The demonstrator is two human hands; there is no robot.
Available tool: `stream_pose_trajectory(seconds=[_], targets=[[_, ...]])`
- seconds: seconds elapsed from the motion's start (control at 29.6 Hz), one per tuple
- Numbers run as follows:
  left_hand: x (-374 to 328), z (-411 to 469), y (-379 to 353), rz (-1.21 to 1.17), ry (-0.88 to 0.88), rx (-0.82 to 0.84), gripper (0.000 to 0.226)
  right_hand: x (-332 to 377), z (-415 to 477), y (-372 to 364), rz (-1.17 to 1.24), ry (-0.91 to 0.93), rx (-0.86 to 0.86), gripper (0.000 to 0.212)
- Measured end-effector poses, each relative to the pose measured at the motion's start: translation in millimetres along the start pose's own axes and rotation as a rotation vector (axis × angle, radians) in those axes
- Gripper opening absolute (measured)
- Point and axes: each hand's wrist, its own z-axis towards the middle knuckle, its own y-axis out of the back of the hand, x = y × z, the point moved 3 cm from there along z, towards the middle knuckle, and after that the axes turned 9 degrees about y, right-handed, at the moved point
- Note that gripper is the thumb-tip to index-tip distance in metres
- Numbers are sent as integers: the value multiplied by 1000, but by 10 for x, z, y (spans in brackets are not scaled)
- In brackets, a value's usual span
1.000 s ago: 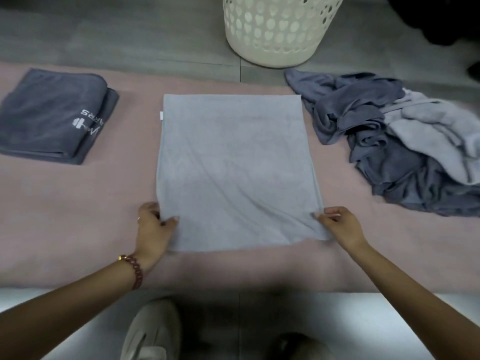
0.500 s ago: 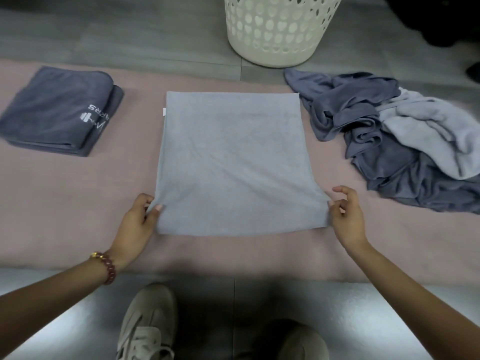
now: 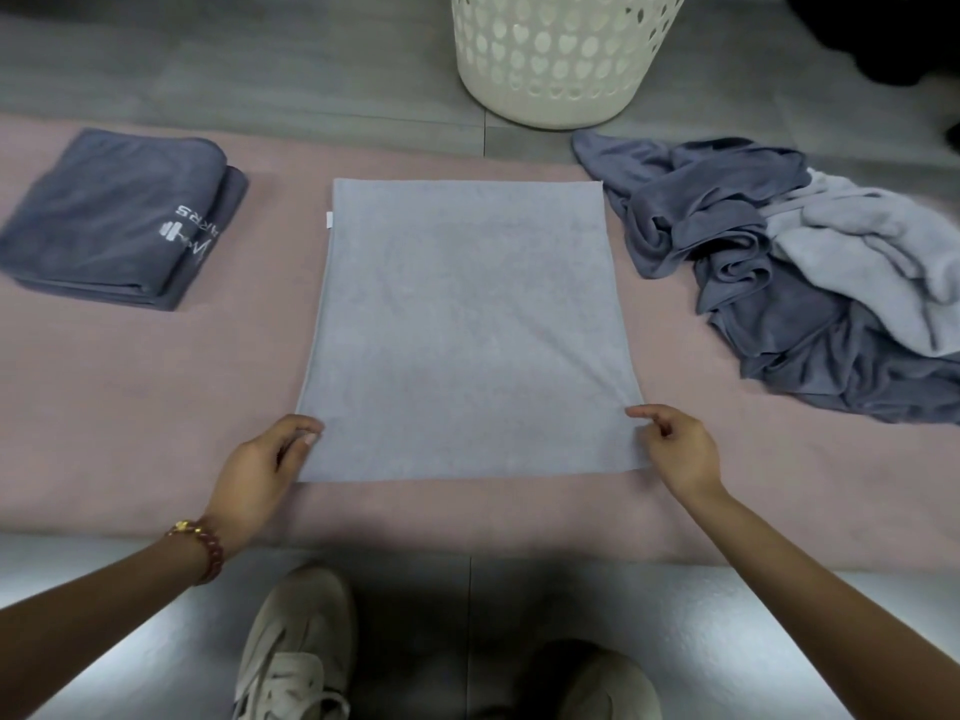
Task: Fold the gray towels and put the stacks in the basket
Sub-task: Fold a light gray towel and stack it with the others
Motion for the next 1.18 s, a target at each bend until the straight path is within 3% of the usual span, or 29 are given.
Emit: stream_pose_trajectory(seconds=[0.1, 0.2, 0.3, 0.51, 0.68, 0.88, 1.01, 1.18], targets=[[8, -17, -24, 70, 17, 26, 19, 15, 74, -32, 6, -77, 28, 26], [13, -15, -9, 98, 36, 29, 22, 46, 146, -52, 91, -156, 11, 15], [-13, 5, 10, 52, 45, 36, 27, 18, 321, -53, 258, -260, -50, 18], [-184, 115, -5, 34, 51, 34, 24, 321, 911, -118, 452, -177, -42, 35], [-148, 67, -25, 250, 14, 3, 27, 355, 1178, -185, 190, 26, -22, 31], [-98, 223, 32, 362, 114, 74, 26, 297, 1244, -222, 134, 5, -33, 37], [-144, 397, 74, 314, 177, 85, 23, 426, 1376, -187, 253, -76, 0, 31], [-341, 1054, 30, 74, 161, -132, 21, 680, 1751, -214, 383, -80, 40, 38]])
